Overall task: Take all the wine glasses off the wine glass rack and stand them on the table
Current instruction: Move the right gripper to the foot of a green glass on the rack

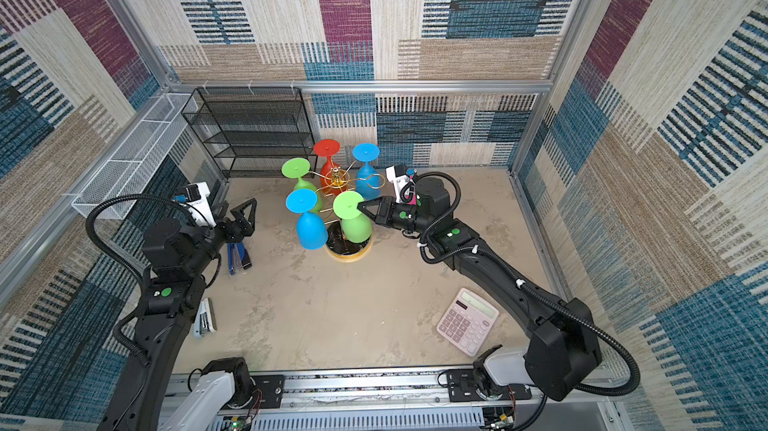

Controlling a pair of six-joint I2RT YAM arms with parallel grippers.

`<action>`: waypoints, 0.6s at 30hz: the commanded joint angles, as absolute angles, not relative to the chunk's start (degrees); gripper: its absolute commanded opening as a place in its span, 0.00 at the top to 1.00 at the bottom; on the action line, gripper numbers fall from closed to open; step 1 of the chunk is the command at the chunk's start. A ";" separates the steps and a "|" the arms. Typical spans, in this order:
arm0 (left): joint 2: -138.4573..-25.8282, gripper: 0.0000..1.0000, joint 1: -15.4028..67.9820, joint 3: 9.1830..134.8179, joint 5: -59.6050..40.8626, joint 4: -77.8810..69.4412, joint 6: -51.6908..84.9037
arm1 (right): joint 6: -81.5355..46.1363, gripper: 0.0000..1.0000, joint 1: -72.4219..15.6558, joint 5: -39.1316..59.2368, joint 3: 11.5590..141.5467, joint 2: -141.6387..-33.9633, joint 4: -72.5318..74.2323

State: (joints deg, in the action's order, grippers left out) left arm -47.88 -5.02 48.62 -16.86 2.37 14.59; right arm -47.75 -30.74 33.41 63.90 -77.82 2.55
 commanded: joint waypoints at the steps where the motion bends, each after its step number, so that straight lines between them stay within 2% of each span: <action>1: -47.63 0.12 -5.05 48.54 -17.08 0.60 14.49 | -48.81 0.89 -30.77 33.73 64.39 -77.53 5.31; 6: -47.64 0.12 -5.10 48.60 -17.05 0.54 14.52 | -49.80 0.93 -30.81 34.12 64.20 -77.26 6.11; 9: -47.63 0.12 -5.09 48.53 -17.06 0.55 14.49 | -50.42 1.00 -30.76 34.45 64.12 -76.86 6.17; 18: -47.46 0.13 -5.09 48.60 -17.05 0.53 14.50 | -52.62 1.00 -30.76 34.37 63.59 -75.13 7.12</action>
